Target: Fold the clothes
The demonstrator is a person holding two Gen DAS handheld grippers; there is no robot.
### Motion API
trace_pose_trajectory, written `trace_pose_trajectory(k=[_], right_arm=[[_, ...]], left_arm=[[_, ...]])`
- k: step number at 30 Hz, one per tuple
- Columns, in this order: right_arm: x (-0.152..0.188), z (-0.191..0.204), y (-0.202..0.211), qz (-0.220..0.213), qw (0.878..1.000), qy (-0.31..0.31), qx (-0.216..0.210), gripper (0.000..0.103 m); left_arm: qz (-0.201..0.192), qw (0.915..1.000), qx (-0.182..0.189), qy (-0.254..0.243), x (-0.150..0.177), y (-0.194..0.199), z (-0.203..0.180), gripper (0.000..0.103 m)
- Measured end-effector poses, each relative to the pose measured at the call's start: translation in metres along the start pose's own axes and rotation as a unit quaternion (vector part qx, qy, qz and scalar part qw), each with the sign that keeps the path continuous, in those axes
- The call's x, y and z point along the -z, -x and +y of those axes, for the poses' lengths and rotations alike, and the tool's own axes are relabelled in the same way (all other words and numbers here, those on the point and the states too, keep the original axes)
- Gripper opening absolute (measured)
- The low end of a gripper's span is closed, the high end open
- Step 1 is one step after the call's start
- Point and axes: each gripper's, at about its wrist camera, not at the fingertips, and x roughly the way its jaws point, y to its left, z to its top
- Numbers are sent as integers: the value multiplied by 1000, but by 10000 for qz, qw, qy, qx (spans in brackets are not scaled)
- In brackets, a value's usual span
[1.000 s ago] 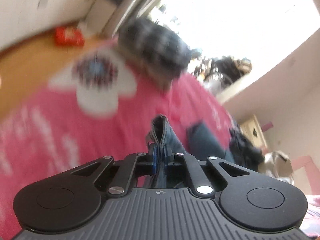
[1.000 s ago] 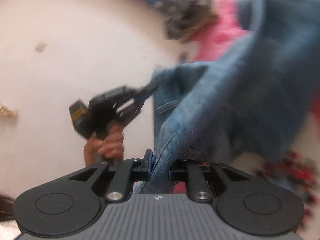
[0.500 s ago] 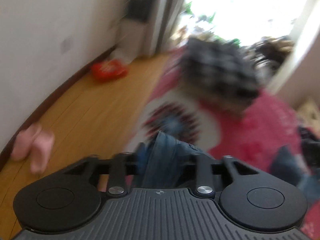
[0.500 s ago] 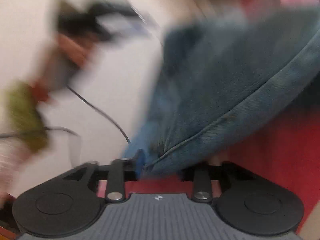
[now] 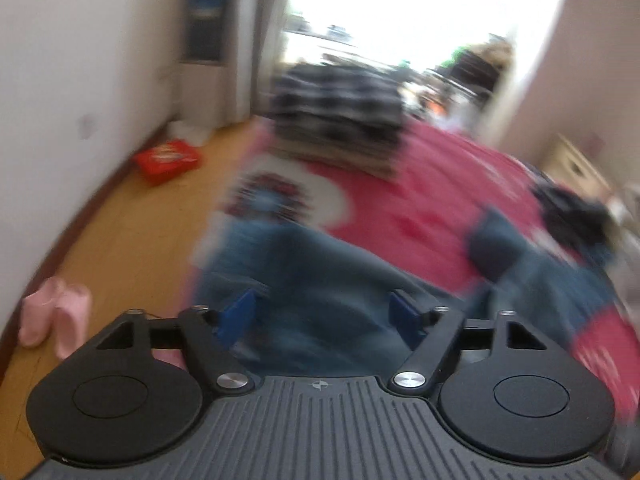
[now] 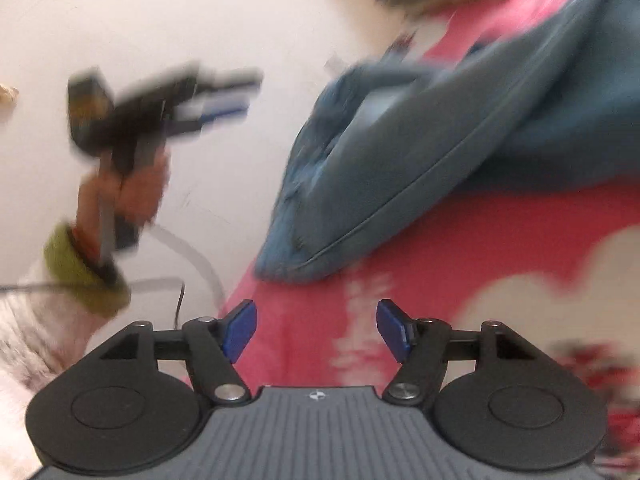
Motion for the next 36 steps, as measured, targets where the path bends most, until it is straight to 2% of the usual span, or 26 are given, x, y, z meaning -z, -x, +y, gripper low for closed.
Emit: trace_pose_trajectory(k=[2, 4, 6, 8, 11, 14, 18, 19, 24, 25, 26, 27, 28, 29, 32, 36], right_arm=[[-21, -16, 43, -441, 9982, -16, 412, 73], [-48, -37, 80, -926, 9911, -124, 950, 78], [-78, -56, 100, -1254, 9814, -372, 1406, 79], [-109, -77, 109, -1453, 9727, -678, 1677, 80], [-157, -111, 107, -1551, 9653, -1026, 1835, 83], [-203, -147, 72, -1284, 9639, -1191, 2008, 85], [-245, -189, -6, -586, 9621, -1390, 2271, 89], [-254, -200, -24, -367, 9610, -1401, 2355, 89], [-264, -231, -75, 301, 9437, -1712, 2814, 88], [-262, -236, -81, 395, 9407, -1736, 2886, 78], [-260, -237, -83, 405, 9403, -1693, 2924, 62], [-258, -234, -81, 318, 9428, -1574, 2923, 51], [-256, -232, -78, 232, 9450, -1454, 2920, 21], [-255, -229, -72, 100, 9476, -1421, 2860, 11], [-252, -202, -25, -826, 9619, -1246, 2288, 10], [-237, -147, 54, -2018, 9664, -782, 1388, 9]], left_arm=[[232, 9988, 334, -278, 22, -8, -33, 79], [464, 9958, 516, -605, 43, -21, -64, 79], [611, 9920, 511, -982, 62, -35, -89, 79], [709, 9888, 398, -1248, 75, -47, -108, 79], [647, 9843, 210, -1628, 82, -54, -121, 79], [541, 9780, 16, -2015, 87, -59, -131, 79], [425, 9671, -219, -2498, 93, -67, -142, 76], [453, 9659, -230, -2539, 94, -70, -142, 72], [601, 9710, -228, -2304, 93, -81, -133, 55], [614, 9728, -212, -2223, 92, -83, -131, 50], [617, 9744, -212, -2152, 91, -84, -128, 42], [615, 9760, -228, -2074, 90, -86, -126, 40], [624, 9779, -231, -1984, 89, -88, -124, 35], [648, 9797, -212, -1886, 88, -89, -122, 31], [732, 9841, -175, -1607, 85, -90, -118, 26], [744, 9872, -152, -1404, 87, -85, -115, 19]])
